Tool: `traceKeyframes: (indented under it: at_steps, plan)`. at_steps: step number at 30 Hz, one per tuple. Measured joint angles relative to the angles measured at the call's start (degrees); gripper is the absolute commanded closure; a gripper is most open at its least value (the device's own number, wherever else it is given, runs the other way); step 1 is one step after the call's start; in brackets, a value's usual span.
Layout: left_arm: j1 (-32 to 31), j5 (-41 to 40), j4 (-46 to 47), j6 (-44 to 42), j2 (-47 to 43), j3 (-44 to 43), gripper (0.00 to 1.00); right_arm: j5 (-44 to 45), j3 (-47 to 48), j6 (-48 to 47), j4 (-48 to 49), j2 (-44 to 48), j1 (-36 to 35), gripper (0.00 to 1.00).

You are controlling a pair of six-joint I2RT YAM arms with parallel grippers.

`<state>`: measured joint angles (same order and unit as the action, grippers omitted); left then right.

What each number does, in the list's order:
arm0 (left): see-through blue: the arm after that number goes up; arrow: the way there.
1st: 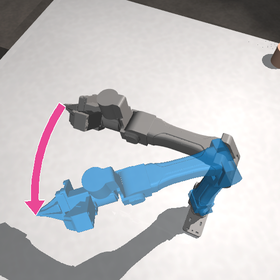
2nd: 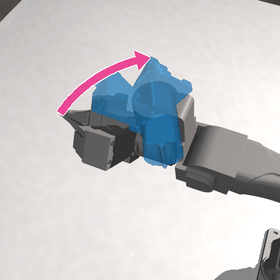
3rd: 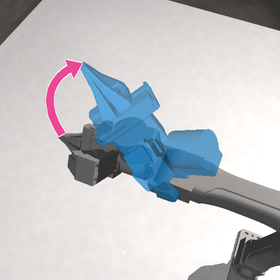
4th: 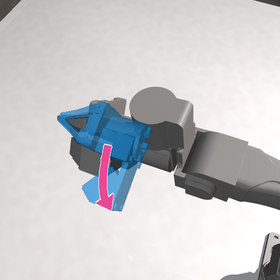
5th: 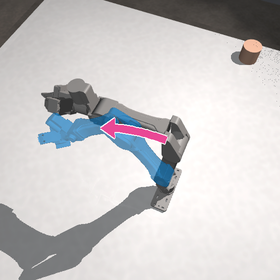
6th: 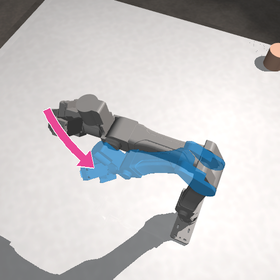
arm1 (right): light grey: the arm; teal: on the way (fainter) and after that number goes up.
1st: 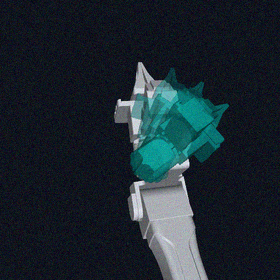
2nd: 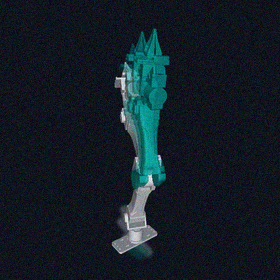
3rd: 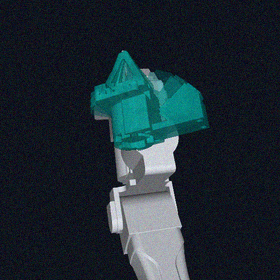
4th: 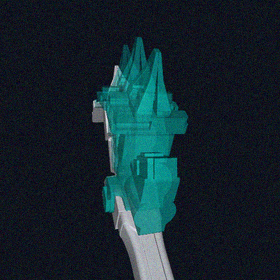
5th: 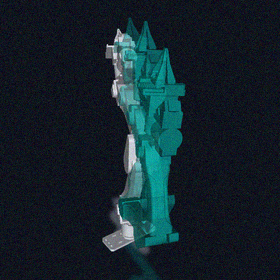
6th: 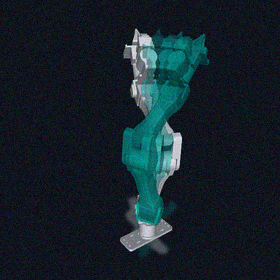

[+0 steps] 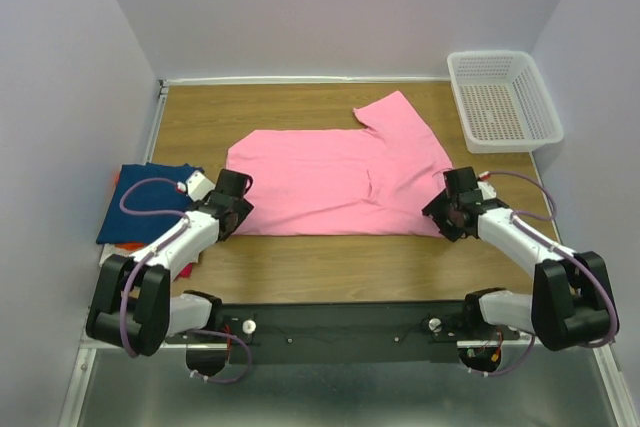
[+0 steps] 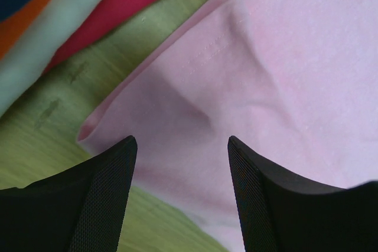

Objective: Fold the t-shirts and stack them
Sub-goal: Fold the tshirt

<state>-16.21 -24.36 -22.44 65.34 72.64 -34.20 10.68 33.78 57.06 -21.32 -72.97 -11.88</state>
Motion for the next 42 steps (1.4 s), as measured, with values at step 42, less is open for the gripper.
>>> traceKeyframes:
  at_steps: [42]
  plan:
    - [13.8,14.7,-1.4,-31.7,49.1,-61.7,0.12,-16.8,38.8,-27.1,9.7,-30.5,-4.6,0.41]
